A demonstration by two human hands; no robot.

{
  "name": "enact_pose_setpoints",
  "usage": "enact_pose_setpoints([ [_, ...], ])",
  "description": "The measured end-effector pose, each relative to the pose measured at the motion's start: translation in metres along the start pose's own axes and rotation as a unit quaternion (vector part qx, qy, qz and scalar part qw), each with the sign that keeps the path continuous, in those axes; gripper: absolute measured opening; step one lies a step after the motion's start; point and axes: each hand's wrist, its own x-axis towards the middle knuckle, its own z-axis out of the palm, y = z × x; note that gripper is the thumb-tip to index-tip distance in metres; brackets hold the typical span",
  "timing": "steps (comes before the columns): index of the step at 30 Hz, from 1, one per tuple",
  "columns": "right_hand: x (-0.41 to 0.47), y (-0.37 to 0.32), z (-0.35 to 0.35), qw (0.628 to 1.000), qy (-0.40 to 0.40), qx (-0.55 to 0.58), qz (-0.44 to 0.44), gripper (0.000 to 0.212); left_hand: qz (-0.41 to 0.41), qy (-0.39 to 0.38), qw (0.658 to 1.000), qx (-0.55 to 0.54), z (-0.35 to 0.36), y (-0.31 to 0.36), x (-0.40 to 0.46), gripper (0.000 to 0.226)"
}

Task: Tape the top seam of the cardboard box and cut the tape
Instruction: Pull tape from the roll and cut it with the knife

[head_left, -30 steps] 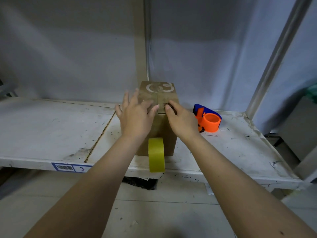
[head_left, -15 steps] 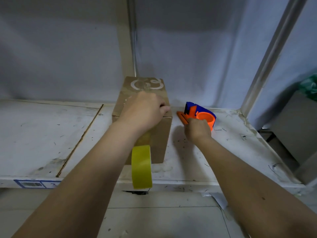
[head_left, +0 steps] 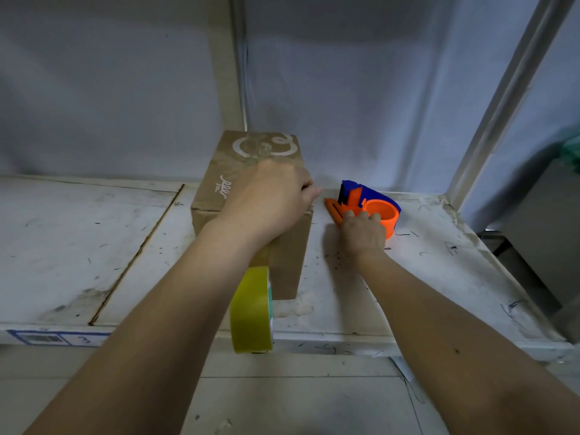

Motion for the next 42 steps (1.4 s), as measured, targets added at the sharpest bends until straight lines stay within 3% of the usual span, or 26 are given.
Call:
enact_pose_setpoints([
  [5,-0.006,-0.001,-0.001,0.989,-0.009,0.145,0.041,0.026,-0.006,0.001,1.0,-0.007,0.002,0.0,-0.001,0.037],
  [11,-0.018,-0.006,-0.007,0.98,-0.055,0.183,0.056,0.039,-0.017,0.002,1.0,-0.003,0.002,-0.002,-0.01,0.038],
  [14,-0.028,-0.008,-0.02,0.973,-0.091,0.202,0.063,0.035,-0.019,0.002,1.0,0.003,0.002,0.0,-0.015,0.038],
  [17,-0.039,-0.005,-0.032,0.94,-0.119,0.305,0.098,0.031,-0.026,0.006,1.0,-0.004,0.001,0.005,-0.022,0.038],
  [18,-0.042,-0.003,-0.033,0.912,-0.112,0.373,0.129,0.029,-0.029,0.009,1.0,-0.008,0.001,0.007,-0.026,0.038],
  [19,-0.047,-0.002,-0.036,0.861,-0.106,0.468,0.17,0.027,-0.032,0.012,0.999,-0.012,0.0,0.008,-0.029,0.037],
  [20,-0.053,-0.001,-0.039,0.778,-0.098,0.583,0.211,0.027,-0.036,0.018,0.999,-0.019,0.0,0.009,-0.033,0.036],
  [22,-0.07,0.002,-0.05,0.57,-0.099,0.773,0.261,0.021,-0.047,0.032,0.998,-0.034,-0.001,0.012,-0.041,0.035],
  [23,-0.083,0.004,-0.058,0.494,-0.105,0.825,0.255,0.02,-0.054,0.038,0.997,-0.039,-0.001,0.013,-0.045,0.035],
  [24,-0.094,0.004,-0.066,0.452,-0.116,0.854,0.231,0.022,-0.061,0.044,0.996,-0.043,-0.002,0.014,-0.05,0.034],
  [28,-0.132,0.003,-0.092,0.47,-0.159,0.862,0.106,0.025,-0.079,0.065,0.994,-0.039,-0.005,0.013,-0.065,0.031],
  [33,-0.158,0.0,-0.112,0.488,-0.165,0.857,0.026,0.018,-0.09,0.056,0.994,-0.027,-0.012,0.009,-0.078,0.031],
  [42,-0.19,-0.025,-0.128,0.59,-0.096,0.802,-0.013,0.018,-0.112,0.032,0.99,-0.077,-0.022,0.009,-0.088,0.033],
])
